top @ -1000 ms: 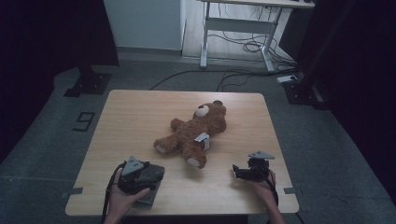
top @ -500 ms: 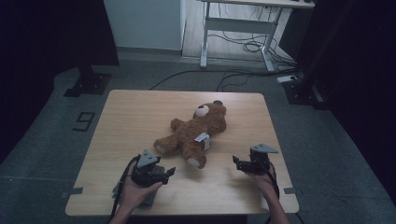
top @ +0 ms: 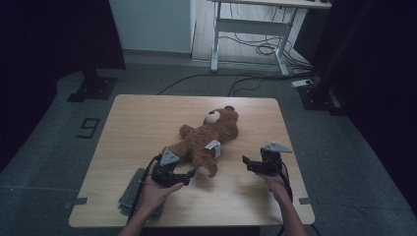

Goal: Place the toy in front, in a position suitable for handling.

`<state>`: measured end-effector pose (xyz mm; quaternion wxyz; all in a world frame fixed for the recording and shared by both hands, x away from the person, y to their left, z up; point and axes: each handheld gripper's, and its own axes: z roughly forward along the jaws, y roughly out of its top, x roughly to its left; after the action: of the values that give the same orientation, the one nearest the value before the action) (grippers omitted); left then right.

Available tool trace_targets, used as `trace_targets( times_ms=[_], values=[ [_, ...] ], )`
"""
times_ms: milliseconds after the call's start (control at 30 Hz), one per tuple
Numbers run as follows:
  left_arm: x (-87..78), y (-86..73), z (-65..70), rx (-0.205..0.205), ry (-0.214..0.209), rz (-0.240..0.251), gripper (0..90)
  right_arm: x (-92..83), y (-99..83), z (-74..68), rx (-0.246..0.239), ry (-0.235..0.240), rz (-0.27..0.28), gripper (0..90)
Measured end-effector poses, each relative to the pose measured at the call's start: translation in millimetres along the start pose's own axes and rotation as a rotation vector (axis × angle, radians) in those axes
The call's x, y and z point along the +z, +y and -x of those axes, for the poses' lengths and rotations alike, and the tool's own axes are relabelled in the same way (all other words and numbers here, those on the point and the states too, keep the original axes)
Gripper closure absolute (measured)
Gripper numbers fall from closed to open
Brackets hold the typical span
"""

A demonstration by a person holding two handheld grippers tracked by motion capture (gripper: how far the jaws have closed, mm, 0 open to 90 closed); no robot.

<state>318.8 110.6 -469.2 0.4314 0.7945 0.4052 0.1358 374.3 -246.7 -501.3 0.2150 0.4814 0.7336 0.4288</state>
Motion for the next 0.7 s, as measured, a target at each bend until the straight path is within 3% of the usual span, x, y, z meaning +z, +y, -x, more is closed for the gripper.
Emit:
trace_targets(
  times_ms=[133,300,700],
  values=[
    [5.8,7.4,2.8,0.005,-0.027,0.001,22.0,5.2,6.6,-1.9,-0.007,0.008,0.003,13.2],
    [17.1,16.1,7.4,0.019,-0.017,-0.03,20.2,10.9,11.8,-3.6,-0.011,0.014,-0.001,13.2],
    [27.2,36.3,11.8,-0.003,-0.016,-0.028,15.5,20.5,25.7,-7.2,-0.017,0.032,0.022,13.2]
  ],
)
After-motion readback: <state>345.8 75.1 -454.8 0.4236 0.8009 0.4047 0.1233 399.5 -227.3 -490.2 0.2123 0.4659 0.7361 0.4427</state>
